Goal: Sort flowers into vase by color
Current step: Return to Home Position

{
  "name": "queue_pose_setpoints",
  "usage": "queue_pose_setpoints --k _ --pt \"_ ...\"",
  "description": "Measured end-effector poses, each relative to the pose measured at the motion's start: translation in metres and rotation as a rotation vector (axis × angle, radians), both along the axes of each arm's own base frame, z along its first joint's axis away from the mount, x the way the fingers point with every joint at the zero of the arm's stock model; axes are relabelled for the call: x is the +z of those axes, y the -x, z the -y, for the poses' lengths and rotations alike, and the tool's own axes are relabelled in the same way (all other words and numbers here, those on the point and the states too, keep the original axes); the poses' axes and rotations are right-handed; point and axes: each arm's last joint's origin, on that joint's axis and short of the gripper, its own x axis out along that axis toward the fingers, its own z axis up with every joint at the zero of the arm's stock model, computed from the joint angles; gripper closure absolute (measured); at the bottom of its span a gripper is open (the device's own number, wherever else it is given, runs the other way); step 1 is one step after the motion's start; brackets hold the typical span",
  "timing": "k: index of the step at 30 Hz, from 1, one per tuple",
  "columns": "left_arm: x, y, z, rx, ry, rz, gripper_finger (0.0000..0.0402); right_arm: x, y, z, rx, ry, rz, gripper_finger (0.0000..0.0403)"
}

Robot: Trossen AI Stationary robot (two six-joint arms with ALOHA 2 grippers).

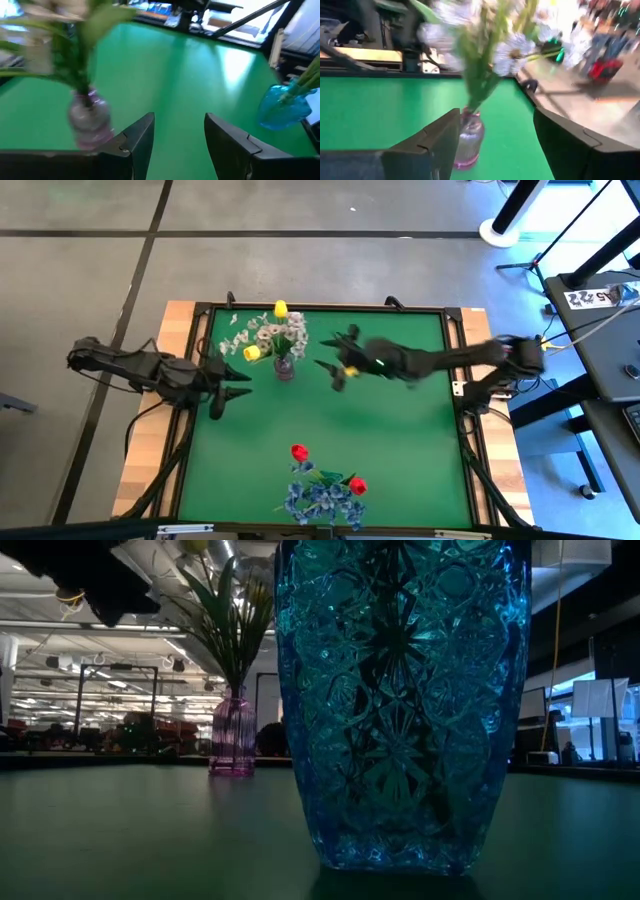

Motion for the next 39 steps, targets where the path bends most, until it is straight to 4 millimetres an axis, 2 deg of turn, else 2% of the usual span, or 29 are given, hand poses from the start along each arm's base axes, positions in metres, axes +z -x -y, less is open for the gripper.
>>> queue_pose_setpoints --k 5,8,10,12,13,18,24,30,35,39 --pt "-0.029 -0.01 0.002 0.033 -0.044 0.083 0.0234 -0.007 0.067 -0.046 0.016 0.085 0.113 0.0164" --pt "-0.046 -0.014 0.001 0.109 -0.023 0.178 0.0234 -0.02 0.11 -0.063 0.034 0.075 0.21 0.0172" --pt "-0.062 -0.017 0.001 0.115 0.011 0.298 0.0234 -0.034 0.136 -0.067 0.053 0.036 0.268 0.0178" --pt "-0.079 -0.016 0.003 0.034 0.002 0.409 0.0234 -0.046 0.157 -0.068 0.077 -0.008 0.324 0.0183" --pt "-0.084 -0.016 0.004 -0.008 -0.008 0.401 0.0234 -0.052 0.167 -0.068 0.085 -0.028 0.347 0.0186" --pt "-0.076 -0.018 0.008 -0.176 -0.04 0.456 0.0234 -0.082 0.211 -0.065 0.073 -0.073 0.426 0.0198" --pt "-0.075 -0.02 -0.001 -0.16 -0.05 0.466 0.0234 -0.087 0.223 -0.062 0.048 -0.134 0.353 0.0222" --pt "-0.075 -0.017 -0.004 -0.144 -0.076 0.452 0.0234 -0.085 0.235 -0.056 0.056 -0.136 0.332 0.0267" --pt "-0.072 -0.011 -0.004 -0.154 -0.102 0.477 0.0234 -0.085 0.244 -0.052 0.065 -0.142 0.331 0.0317" --pt "-0.069 -0.007 -0.007 -0.123 -0.115 0.496 0.0234 -0.079 0.248 -0.041 0.109 -0.178 0.258 0.0381"
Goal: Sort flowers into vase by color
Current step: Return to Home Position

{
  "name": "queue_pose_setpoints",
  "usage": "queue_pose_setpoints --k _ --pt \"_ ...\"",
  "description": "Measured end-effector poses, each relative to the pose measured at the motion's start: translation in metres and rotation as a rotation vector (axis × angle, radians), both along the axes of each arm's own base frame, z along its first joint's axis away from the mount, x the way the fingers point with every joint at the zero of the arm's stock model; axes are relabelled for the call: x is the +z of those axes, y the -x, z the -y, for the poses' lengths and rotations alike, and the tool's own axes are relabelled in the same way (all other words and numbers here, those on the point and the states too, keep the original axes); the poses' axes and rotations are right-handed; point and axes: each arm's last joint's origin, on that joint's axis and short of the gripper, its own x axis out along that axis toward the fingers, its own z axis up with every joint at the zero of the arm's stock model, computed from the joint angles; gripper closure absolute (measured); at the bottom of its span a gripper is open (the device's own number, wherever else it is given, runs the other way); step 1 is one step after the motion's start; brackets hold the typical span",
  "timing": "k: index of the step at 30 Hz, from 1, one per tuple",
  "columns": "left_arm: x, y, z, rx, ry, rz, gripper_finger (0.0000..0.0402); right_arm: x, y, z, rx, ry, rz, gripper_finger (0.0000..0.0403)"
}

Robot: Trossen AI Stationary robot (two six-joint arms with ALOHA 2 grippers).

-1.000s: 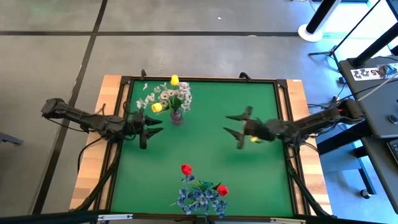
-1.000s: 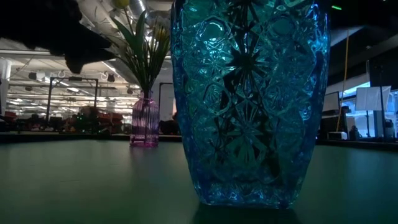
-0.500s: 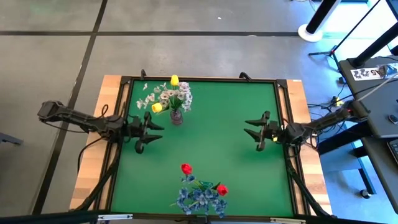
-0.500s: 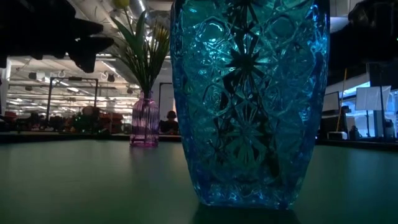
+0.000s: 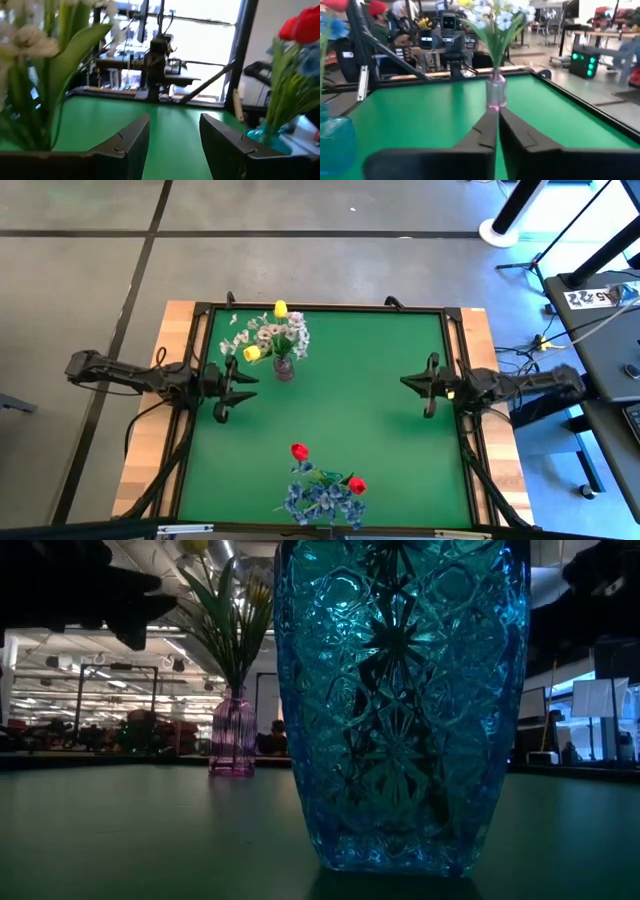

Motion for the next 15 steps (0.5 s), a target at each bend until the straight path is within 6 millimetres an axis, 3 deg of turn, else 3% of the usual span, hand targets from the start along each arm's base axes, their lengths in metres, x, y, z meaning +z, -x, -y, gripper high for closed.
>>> queue_pose_setpoints --k 10,15 --pt "-0.003 0.004 -0.003 -0.002 -0.001 -0.031 0.0234 -0.018 -0.001 0.035 0.007 0.001 -0.022 0.0395" --pt "-0.008 0.005 -0.006 0.079 -0.012 -0.079 0.0234 -0.022 0.0 0.039 0.03 -0.015 -0.053 0.0391"
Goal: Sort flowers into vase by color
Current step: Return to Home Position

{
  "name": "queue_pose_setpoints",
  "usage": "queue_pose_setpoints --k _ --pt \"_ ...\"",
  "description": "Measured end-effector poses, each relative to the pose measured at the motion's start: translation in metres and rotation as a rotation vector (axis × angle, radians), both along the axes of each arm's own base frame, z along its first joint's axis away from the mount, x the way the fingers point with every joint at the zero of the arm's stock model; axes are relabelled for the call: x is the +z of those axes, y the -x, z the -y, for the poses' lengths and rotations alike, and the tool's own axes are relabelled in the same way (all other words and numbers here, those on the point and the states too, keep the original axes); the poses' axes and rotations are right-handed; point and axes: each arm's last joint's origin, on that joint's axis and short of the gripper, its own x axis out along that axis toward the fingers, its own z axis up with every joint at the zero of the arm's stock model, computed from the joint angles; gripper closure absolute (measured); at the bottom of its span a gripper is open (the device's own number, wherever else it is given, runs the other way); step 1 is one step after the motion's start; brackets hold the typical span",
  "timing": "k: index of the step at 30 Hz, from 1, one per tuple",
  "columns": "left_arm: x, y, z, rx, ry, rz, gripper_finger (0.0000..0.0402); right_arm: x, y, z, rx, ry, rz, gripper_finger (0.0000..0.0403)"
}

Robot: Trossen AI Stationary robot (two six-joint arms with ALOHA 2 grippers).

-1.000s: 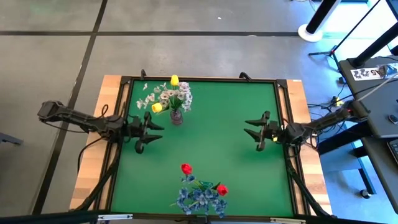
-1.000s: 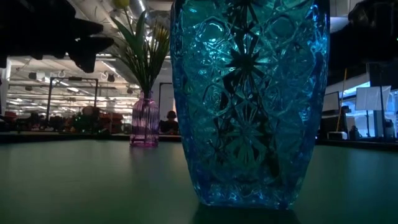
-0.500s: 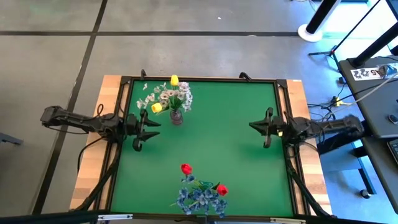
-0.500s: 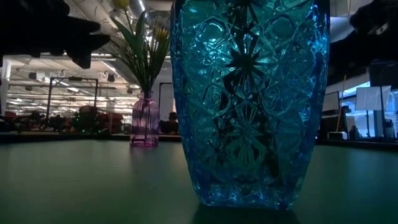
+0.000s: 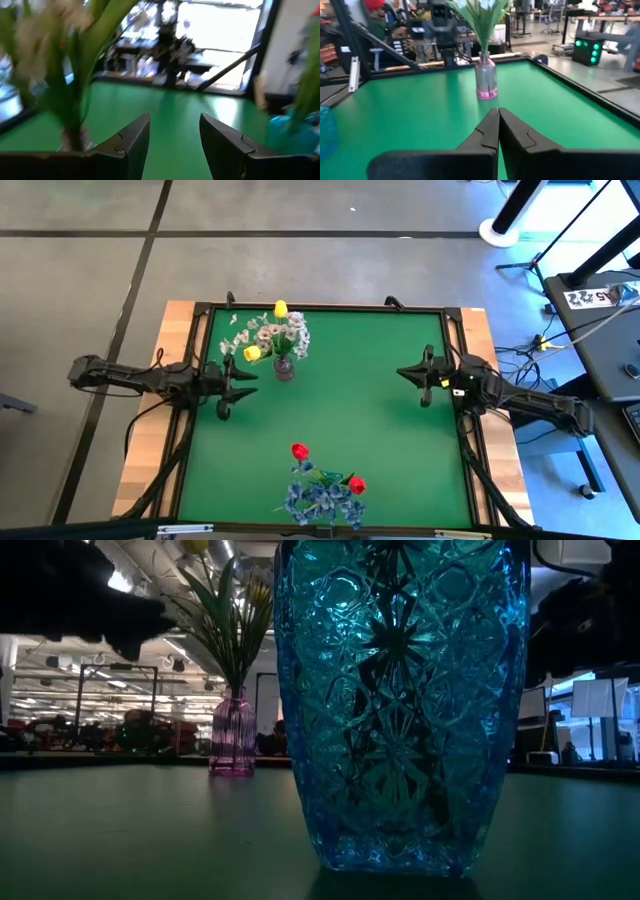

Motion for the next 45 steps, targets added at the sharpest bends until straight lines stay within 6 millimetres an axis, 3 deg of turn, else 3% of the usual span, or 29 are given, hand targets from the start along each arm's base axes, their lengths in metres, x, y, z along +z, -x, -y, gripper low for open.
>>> queue_pose_setpoints --k 5,15,45 --pt "-0.007 0.006 -0.001 0.003 0.032 -0.064 0.0234 0.004 -0.001 -0.003 0.021 0.08 0.039 0.0398" --pt "-0.004 0.015 0.0 -0.048 -0.017 -0.018 0.0234 0.002 0.001 0.005 -0.252 0.107 0.004 0.0378" --pt "-0.004 0.015 0.0 -0.044 -0.018 -0.019 0.0234 0.0 0.001 0.005 -0.256 0.103 -0.016 0.0374"
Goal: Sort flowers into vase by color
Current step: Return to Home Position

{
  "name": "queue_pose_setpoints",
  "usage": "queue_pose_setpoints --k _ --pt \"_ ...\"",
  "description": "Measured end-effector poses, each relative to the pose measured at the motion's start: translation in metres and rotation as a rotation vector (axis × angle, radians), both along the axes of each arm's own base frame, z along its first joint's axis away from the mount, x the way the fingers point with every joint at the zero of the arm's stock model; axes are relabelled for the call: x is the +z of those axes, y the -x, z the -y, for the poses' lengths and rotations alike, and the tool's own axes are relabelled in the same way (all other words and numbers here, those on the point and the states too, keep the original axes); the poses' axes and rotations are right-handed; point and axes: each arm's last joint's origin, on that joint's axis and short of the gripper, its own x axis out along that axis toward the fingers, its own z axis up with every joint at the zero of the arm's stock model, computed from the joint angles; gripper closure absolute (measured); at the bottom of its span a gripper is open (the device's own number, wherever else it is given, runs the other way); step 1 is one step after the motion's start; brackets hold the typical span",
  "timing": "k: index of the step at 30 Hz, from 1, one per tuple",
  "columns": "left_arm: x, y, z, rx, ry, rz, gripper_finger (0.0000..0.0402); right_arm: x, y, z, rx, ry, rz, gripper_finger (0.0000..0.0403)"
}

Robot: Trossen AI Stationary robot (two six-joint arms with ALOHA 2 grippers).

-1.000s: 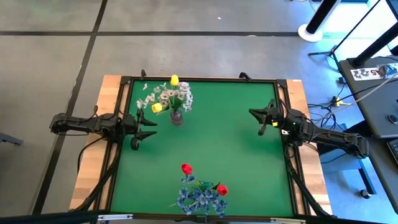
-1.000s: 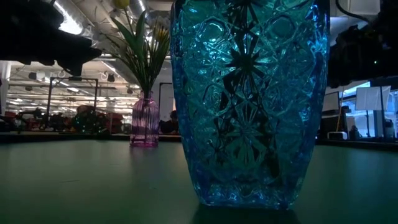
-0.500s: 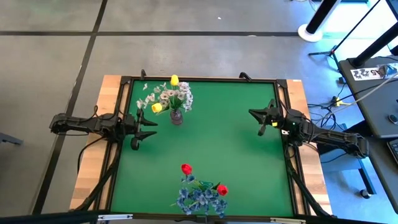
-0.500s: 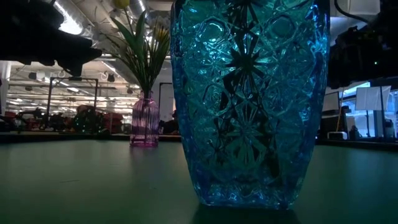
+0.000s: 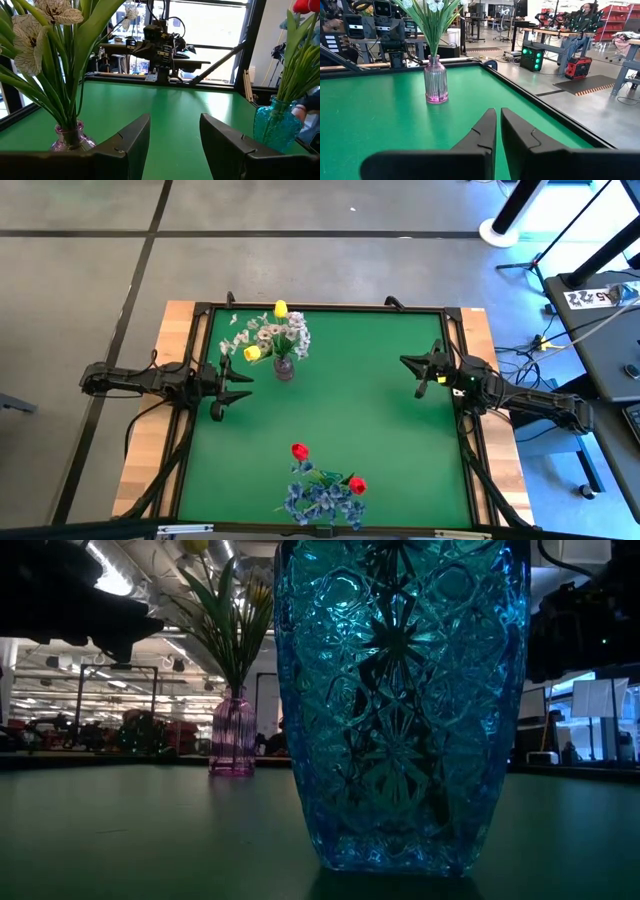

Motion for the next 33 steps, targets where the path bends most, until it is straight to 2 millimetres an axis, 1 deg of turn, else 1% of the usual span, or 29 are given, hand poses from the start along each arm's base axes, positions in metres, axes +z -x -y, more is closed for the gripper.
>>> queue_pose_setpoints --k 10,12,15,18,22,25,28,30,33 --pt "0.0 0.0 0.0 0.0 0.0 0.0 0.0234 0.0 0.0 0.0 0.0 0.0 0.002 0.0374" --pt "0.0 0.0 0.0 0.001 0.0 0.0 0.0234 0.001 -0.005 0.001 0.004 -0.003 -0.006 0.0374" --pt "0.0 0.0 0.0 0.002 0.0 0.0 0.0234 -0.014 -0.012 0.002 0.046 -0.057 -0.169 0.0374" --pt "0.0 0.0 0.0 0.007 0.0 0.002 0.0234 -0.016 -0.015 0.002 0.053 -0.068 -0.2 0.0374" --pt "0.0 0.0 0.0 0.008 0.0 0.002 0.0234 -0.029 -0.016 0.002 0.058 -0.11 -0.327 0.0374" --pt "0.0 0.0 0.0 0.007 0.0 0.002 0.0234 -0.033 -0.017 0.003 0.057 -0.124 -0.37 0.0374" --pt "0.0 0.0 0.0 0.008 0.0 0.002 0.0234 -0.042 -0.02 0.004 0.058 -0.151 -0.447 0.0374" --pt "0.0 0.0 0.0 0.008 0.0 0.002 0.0234 -0.051 -0.019 0.003 0.057 -0.208 -0.51 0.0375" --pt "0.0 0.0 0.0 0.007 0.0 0.002 0.0234 -0.051 -0.016 0.002 0.053 -0.232 -0.531 0.0374"
